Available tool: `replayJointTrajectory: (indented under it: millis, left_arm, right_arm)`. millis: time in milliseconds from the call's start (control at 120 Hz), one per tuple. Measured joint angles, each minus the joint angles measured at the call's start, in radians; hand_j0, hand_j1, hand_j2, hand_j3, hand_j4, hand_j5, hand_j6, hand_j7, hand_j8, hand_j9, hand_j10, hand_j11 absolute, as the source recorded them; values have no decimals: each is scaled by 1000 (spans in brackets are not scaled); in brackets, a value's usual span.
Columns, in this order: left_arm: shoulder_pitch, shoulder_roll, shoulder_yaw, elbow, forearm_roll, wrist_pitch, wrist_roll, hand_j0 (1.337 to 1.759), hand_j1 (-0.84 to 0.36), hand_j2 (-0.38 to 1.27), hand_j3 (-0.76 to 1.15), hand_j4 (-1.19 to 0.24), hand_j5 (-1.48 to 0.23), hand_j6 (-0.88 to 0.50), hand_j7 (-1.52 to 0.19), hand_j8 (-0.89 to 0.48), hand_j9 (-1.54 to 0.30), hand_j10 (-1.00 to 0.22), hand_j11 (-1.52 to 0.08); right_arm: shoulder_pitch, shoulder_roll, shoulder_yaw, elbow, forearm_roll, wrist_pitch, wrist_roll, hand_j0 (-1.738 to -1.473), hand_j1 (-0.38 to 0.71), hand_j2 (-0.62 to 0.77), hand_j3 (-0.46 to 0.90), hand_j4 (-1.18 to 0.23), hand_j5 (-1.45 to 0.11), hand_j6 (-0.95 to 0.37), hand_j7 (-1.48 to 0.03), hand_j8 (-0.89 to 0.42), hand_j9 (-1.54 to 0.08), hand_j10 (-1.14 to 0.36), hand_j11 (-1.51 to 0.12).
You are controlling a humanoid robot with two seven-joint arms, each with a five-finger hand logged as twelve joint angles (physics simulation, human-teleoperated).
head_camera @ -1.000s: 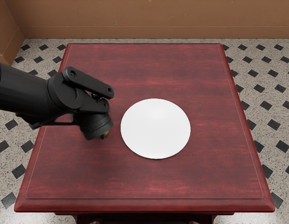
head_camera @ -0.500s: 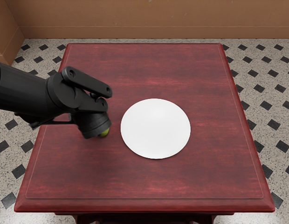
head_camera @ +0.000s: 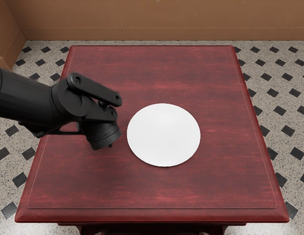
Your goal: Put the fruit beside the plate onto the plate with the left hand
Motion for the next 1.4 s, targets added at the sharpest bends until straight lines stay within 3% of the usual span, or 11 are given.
replayJointTrajectory:
  millis: [508, 775, 942, 1075, 1400]
  left_arm:
    - [16, 0, 16, 6, 3, -1, 0, 1656, -239, 117, 0, -483, -649, -484, -648, -484, -648, -485, -648]
    - [30, 0, 20, 16, 9, -3, 0, 1651, -209, 94, 0, -556, -752, -467, -766, -544, -765, -553, -764]
    - [26, 0, 22, 18, 6, -2, 0, 1653, -269, 271, 0, -634, -853, -443, -857, -524, -858, -633, -858]
    - [-9, 0, 22, 7, 2, -3, 1, 1654, -318, 367, 0, -596, -905, -391, -895, -480, -893, -666, -892]
    - [-164, 0, -6, -58, -29, -3, 1, 1654, -299, 301, 0, -585, -942, -388, -921, -468, -920, -690, -919]
  right_arm:
    - [0, 0, 0, 0, 0, 0, 1, -1658, -305, -7, 0, -37, -47, -37, -47, -37, -47, -37, -47]
    - [0, 0, 0, 0, 0, 0, 0, -1658, -305, -7, 0, -37, -47, -37, -47, -37, -47, -37, -47]
    - [0, 0, 0, 0, 0, 1, 0, -1658, -305, -7, 0, -37, -47, -37, -47, -37, -47, -37, -47]
    - [0, 0, 0, 0, 0, 1, 0, -1658, -305, -7, 0, -37, -47, -37, -47, -37, -47, -37, -47]
    - [0, 0, 0, 0, 0, 1, 1, -1658, -305, -7, 0, -37, -47, -37, -47, -37, -47, -37, -47]
